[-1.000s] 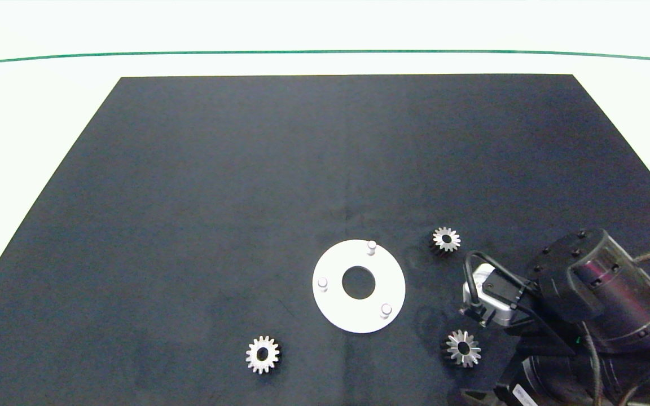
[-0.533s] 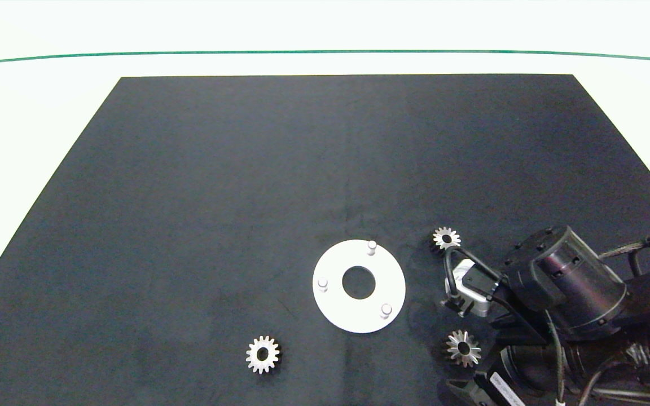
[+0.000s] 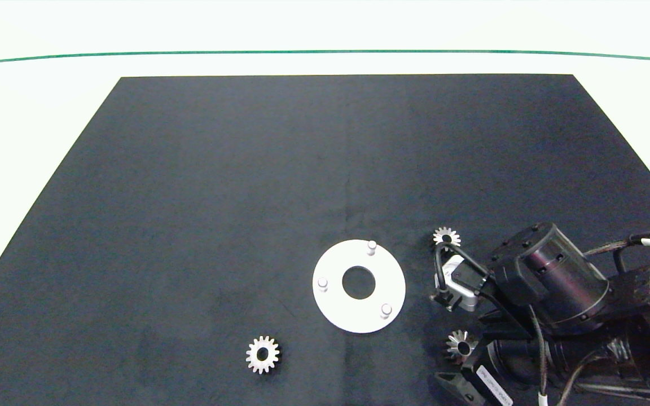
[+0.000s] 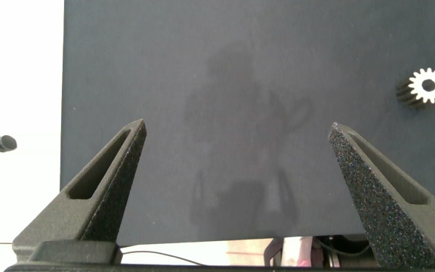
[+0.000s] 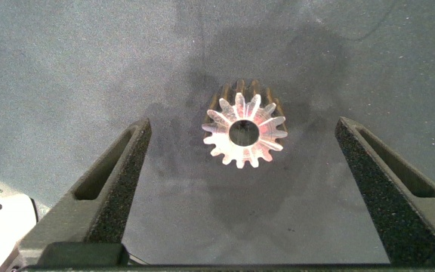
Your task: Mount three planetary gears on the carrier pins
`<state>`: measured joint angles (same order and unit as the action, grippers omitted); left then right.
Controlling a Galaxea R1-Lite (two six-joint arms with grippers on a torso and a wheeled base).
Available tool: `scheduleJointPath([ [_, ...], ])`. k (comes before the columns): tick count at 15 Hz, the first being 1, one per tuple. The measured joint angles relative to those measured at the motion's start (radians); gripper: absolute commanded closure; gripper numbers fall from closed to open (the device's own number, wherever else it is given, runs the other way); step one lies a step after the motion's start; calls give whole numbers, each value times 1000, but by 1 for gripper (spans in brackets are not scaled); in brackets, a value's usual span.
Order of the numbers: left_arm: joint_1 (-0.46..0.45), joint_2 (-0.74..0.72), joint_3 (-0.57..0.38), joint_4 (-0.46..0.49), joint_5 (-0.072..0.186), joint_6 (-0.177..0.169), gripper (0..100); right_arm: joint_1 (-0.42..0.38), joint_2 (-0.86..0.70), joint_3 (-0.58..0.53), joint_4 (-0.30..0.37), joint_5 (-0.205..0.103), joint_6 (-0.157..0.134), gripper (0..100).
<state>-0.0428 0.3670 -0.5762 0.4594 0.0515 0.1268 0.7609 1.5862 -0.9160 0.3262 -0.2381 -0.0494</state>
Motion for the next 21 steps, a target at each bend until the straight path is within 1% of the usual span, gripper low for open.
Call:
scheduleJointPath([
  [2, 0, 0, -1, 0, -1, 0, 0, 9, -11, 18, -4, -3, 12, 9],
  [3, 0, 0, -1, -1, -1, 0, 0, 15, -19, 30, -18, -4, 16, 10],
  [4, 0, 0, -1, -2, -1, 0, 0, 19, -27, 40, -25, -5, 16, 13],
  [6, 0, 0, 1, -3, -3, 0, 0, 29, -47, 59, -31, -14, 16, 16],
  [10, 0, 0, 1, -29, -3, 0, 0, 28, -53, 73, -49, -15, 14, 25],
  [15, -1, 1, -3, -43, -4, 0, 0, 18, -11, 76, -97, -15, 13, 34],
  [17, -2, 1, -4, -45, -5, -1, 0, 18, 12, 76, -130, -17, 11, 39],
  [19, -3, 5, -4, -45, -7, -2, 0, 22, 23, 75, -133, -34, 8, 43],
  [21, -3, 10, -4, -46, -7, -2, 0, 21, 26, 74, -133, -37, 5, 46],
])
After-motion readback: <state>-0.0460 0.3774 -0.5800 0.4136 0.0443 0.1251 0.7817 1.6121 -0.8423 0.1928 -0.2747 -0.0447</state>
